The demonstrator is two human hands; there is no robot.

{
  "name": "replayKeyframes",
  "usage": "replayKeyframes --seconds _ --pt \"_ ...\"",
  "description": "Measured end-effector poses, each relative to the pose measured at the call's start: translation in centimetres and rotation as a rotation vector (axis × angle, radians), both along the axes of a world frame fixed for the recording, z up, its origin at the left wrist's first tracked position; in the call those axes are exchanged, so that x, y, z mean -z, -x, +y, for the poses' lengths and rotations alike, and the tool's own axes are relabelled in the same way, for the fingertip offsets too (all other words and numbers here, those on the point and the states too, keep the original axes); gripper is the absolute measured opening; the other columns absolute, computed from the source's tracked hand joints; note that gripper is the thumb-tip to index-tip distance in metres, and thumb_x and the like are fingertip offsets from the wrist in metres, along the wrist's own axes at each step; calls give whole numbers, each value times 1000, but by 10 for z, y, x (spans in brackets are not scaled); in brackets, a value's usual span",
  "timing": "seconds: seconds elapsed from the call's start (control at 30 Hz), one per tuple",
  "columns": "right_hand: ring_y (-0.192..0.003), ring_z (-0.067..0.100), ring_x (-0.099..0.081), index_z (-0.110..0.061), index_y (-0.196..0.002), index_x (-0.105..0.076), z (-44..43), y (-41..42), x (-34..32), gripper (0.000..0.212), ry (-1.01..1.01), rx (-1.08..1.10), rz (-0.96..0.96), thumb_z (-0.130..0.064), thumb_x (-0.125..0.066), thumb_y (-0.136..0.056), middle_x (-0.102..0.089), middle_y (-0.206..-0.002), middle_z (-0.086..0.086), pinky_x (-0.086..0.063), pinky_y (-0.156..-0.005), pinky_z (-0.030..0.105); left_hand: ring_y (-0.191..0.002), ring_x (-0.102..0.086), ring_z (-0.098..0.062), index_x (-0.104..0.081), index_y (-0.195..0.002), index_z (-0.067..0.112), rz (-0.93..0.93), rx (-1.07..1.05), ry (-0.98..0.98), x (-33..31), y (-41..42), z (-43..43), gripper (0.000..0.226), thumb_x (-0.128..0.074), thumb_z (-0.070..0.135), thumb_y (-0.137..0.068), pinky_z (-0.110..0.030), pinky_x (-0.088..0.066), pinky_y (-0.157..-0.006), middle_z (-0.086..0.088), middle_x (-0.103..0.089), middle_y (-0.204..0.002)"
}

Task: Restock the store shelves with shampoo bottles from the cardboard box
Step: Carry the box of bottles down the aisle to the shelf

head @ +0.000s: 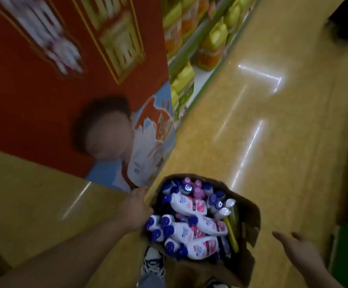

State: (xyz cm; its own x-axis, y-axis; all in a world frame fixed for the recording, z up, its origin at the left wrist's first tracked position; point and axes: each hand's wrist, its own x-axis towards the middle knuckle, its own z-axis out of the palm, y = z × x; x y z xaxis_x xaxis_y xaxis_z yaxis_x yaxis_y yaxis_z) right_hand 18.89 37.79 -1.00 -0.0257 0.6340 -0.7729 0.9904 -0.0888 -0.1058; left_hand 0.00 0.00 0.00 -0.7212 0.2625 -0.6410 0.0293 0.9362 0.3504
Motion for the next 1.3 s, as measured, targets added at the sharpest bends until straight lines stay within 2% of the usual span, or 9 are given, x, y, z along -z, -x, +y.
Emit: replayKeyframes --seconds 0.2,0.33,0.43,0.57,0.67,0.8,0.93,1.1,1.3 --pt "-139 44 -36 -3 -152 -31 6 -14 135 96 67 143 3 -52 -74 -81 -37 -153 24 -36 -112 57 -136 -44 -34 -30 -153 8 -94 -238 96 144 12 1 74 -67 29 -92 -41 -39 -106 -15 -37 -155" --pt "-136 44 -40 -7 -156 -22 7 -32 195 100 114 191 94 -45 -77 -82 -37 -153 23 -40 -101 52 -115 -58 -42 -53 -133 -4 -133 -254 192 216 21 -8 59 -72 30 -89 -41 -46 -89 -29 -59 -130" --pt "-132 42 -45 -12 -157 -24 5 -41 230 96 114 227 165 -41 -78 -82 -41 -151 21 -42 -93 48 -107 -63 -40 -68 -112 -1 -228 -218 228 257 16 -15 40 -70 31 -90 -42 -49 -89 -27 -67 -115" --pt "-113 33 -58 -16 -144 -47 6 -39 263 75 62 145 181 -45 -76 -82 -61 -129 10 -49 -92 46 -94 -65 -36 -68 -96 1 -271 -237 265 284 8 -29 21 -62 22 -96 -39 -48 -83 -25 -70 -104" --pt "-90 27 -61 -11 -125 -63 5 -38 284 54 43 154 160 -44 -74 -84 -67 -101 4 -51 -87 46 -86 -64 -33 -69 -93 1 -252 -256 282 294 4 -35 28 -55 24 -101 -37 -47 -72 -22 -69 -95" --pt "-87 32 -66 -8 -119 -68 -4 -43 309 54 14 144 104 -44 -78 -80 -71 -98 11 -52 -79 42 -73 -63 -28 -68 -77 5 -230 -273 262 300 5 -34 29 -58 23 -99 -35 -41 -63 -15 -67 -75" --pt "-74 24 -58 -7 -113 -67 -9 -49 330 56 12 149 87 -40 -86 -72 -62 -84 4 -46 -62 33 -73 -63 -29 -69 -79 4 -238 -240 271 299 7 -32 28 -58 21 -98 -36 -45 -66 -16 -68 -75" --pt "-97 33 -59 -1 -120 -63 -5 -47 355 47 146 131 52 -23 -80 -83 -61 -108 16 -51 -93 46 -75 -67 -32 -71 -81 3 -272 -261 274 303 11 -33 22 -61 16 -95 -41 -52 -76 -18 -72 -76" --pt "-116 34 -59 -6 -128 -64 2 -50 383 43 201 -74 49 -31 -68 -93 -62 -130 21 -44 -105 46 -70 -69 -29 -73 -74 -4 -295 -155 343 312 26 -33 24 -66 14 -88 -35 -50 -65 -17 -72 -68"
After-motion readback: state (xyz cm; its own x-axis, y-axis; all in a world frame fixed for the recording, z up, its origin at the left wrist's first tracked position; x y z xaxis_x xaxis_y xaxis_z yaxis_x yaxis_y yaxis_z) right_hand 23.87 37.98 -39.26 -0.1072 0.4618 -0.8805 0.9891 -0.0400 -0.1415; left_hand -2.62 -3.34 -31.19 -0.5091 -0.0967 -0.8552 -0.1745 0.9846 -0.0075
